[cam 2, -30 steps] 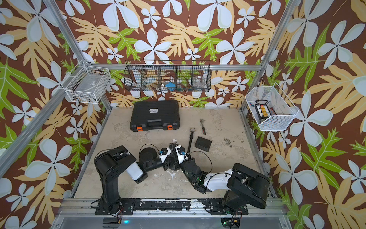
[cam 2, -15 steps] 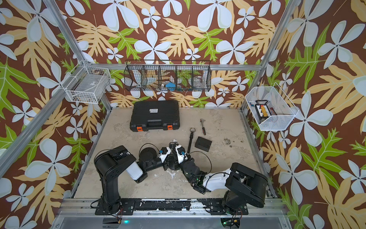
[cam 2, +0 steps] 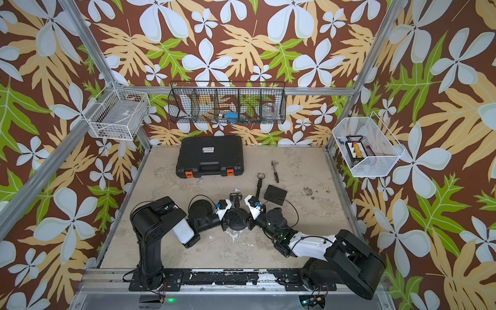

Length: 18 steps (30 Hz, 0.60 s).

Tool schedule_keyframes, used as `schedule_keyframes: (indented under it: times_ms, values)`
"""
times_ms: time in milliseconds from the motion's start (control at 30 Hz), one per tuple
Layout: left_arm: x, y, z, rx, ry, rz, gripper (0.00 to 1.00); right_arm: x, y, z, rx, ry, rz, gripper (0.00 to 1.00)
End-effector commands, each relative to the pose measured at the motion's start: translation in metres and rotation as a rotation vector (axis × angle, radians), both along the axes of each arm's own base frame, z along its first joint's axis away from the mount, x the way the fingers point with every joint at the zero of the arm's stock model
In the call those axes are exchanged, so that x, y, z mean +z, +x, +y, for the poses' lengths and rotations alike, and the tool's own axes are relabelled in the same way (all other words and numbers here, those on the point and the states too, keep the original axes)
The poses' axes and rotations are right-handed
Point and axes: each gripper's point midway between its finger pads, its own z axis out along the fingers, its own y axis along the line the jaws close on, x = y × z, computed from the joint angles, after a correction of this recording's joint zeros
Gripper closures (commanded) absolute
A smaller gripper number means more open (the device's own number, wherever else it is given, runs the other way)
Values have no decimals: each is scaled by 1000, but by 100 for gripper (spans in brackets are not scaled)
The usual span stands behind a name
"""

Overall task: Assemble a microphone stand
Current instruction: Screw the microphone stand pole into the microphone stand base.

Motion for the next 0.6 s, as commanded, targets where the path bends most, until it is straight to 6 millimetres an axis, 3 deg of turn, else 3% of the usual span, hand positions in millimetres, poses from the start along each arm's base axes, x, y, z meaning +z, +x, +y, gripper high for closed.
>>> schedule_keyframes:
  times_ms: [0, 133, 567]
  values:
    - [-5, 1, 2, 9, 11, 13, 95, -2, -25, 9, 237, -7, 2, 42]
    - [-6, 0, 2, 8, 13, 15, 95, 5, -25, 3, 312, -9, -39, 45]
    - [-7, 0, 2, 3, 21, 12, 95, 8, -2, 15, 492, -66, -78, 49]
